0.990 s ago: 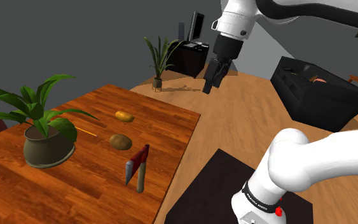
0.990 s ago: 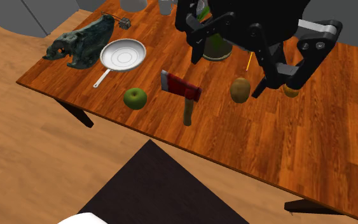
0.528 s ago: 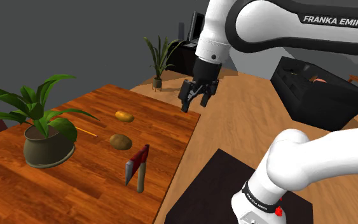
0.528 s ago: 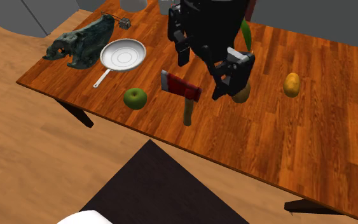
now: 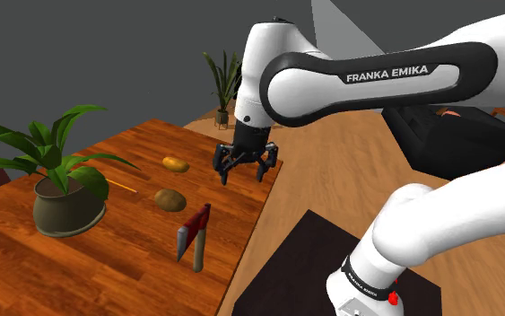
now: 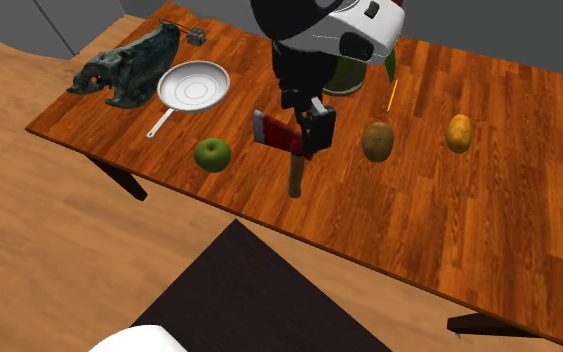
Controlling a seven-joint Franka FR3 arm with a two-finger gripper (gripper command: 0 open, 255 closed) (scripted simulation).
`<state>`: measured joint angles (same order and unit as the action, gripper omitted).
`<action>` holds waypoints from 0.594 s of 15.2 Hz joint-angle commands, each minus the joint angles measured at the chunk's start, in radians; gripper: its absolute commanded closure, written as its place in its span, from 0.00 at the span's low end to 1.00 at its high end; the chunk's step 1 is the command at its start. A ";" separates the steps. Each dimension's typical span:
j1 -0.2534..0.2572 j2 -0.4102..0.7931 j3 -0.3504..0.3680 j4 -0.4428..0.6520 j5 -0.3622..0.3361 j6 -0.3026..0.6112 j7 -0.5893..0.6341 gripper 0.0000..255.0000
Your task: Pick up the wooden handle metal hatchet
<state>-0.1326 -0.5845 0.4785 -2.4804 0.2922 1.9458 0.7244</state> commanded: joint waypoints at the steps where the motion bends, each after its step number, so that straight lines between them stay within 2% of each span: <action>1: -0.029 0.069 0.061 0.007 0.007 0.064 0.114 0.00; 5: -0.105 0.228 0.175 0.037 -0.021 0.184 0.333 0.00; 9: -0.188 0.421 0.275 0.087 -0.123 0.297 0.588 0.00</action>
<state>-0.2998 -0.2126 0.7299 -2.4051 0.1982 2.2140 1.2390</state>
